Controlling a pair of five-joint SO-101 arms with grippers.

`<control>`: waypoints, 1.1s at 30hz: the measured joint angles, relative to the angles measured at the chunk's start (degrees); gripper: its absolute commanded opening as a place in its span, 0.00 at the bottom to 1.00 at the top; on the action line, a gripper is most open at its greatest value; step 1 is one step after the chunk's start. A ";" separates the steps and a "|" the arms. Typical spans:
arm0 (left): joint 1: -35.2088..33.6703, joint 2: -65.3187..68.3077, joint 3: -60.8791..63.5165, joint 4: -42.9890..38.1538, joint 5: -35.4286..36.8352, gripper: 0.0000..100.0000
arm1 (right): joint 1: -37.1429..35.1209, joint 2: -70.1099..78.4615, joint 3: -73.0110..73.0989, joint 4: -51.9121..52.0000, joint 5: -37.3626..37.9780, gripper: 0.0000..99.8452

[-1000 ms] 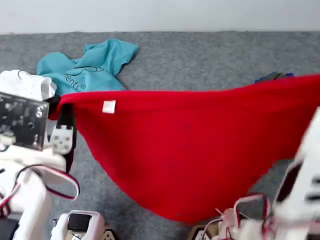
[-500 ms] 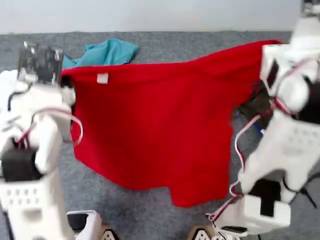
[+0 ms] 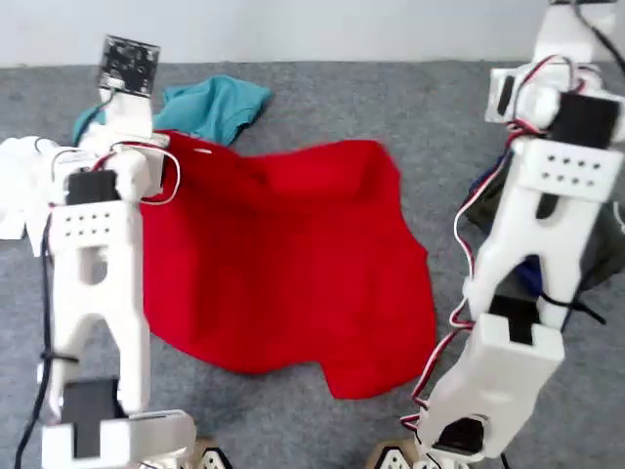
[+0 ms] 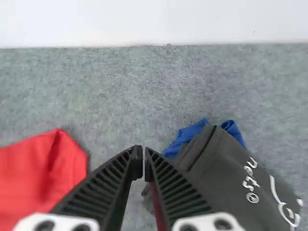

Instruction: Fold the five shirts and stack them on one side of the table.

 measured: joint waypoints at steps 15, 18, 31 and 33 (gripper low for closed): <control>-1.32 10.37 -0.35 -0.62 -0.09 0.01 | -21.89 13.36 2.11 13.01 6.07 0.15; -1.32 11.25 -0.35 0.09 -0.09 0.01 | -25.32 17.76 5.10 13.01 7.03 0.12; -1.32 11.34 -0.35 0.70 -0.09 0.01 | -27.60 28.92 5.45 9.23 6.24 0.13; -1.32 11.34 -0.35 0.70 -0.09 0.01 | -27.60 29.63 5.45 8.18 6.24 0.14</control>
